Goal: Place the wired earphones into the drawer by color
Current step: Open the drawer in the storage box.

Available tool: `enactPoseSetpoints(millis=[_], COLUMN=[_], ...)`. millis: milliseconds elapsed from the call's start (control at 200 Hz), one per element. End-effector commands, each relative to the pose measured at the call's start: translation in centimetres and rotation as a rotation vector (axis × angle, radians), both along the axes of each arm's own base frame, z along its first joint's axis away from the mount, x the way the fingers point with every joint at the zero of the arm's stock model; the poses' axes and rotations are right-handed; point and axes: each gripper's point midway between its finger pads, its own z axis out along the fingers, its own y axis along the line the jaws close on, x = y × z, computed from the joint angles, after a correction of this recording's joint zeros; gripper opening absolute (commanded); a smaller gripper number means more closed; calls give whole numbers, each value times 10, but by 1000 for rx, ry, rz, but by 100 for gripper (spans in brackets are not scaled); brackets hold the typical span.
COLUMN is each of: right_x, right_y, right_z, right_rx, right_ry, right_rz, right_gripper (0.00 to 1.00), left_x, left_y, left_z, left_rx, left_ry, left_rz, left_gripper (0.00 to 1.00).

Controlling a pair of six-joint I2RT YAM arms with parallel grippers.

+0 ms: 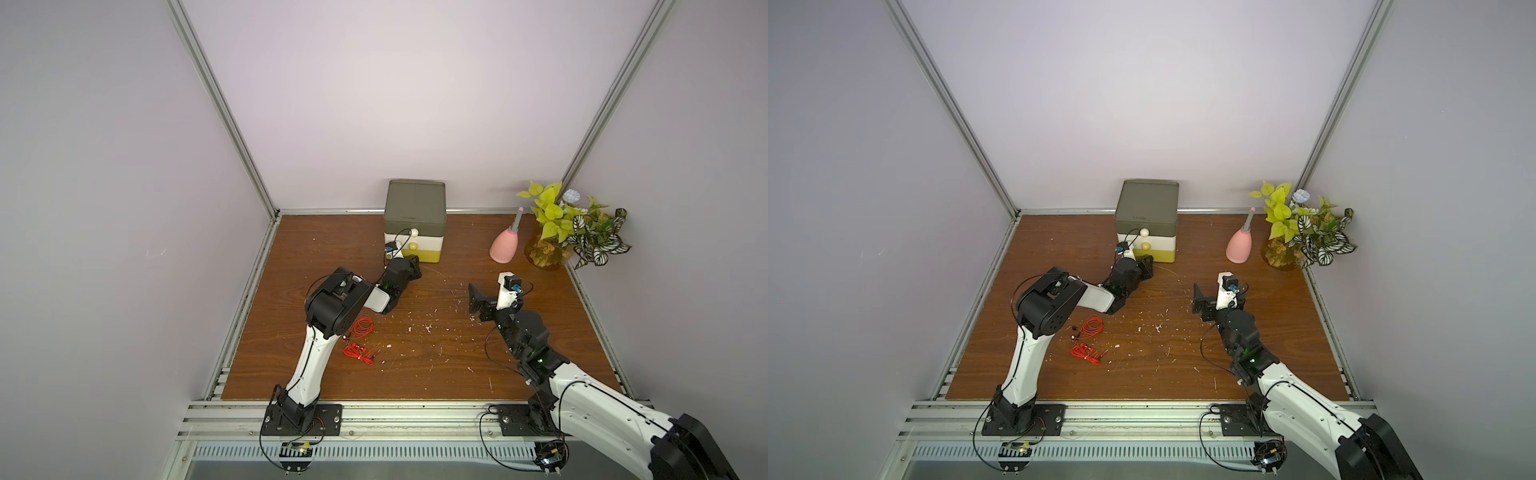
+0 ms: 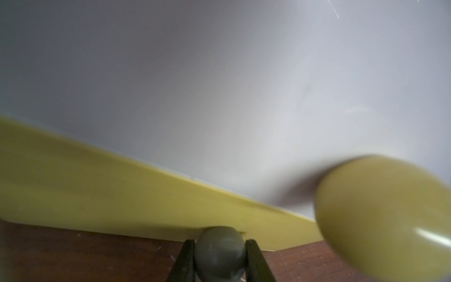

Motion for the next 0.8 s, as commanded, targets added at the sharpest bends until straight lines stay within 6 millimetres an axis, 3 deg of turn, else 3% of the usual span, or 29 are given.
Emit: enactPoseSetpoints(millis=[0, 225, 796], right_x=[1, 1, 2], right_y=[-1, -1, -1], right_z=[13, 13, 12], right_rx=[32, 32, 30], right_ry=[-45, -44, -41], right_rz=[-9, -8, -10], right_gripper=[99, 99, 99], left_x=[5, -1, -38], left_y=[-4, -7, -2], left_z=[8, 16, 30], left_rx=[-18, -36, -59], left_ry=[-43, -66, -85], left_rz=[8, -20, -40], left_gripper=[24, 19, 18])
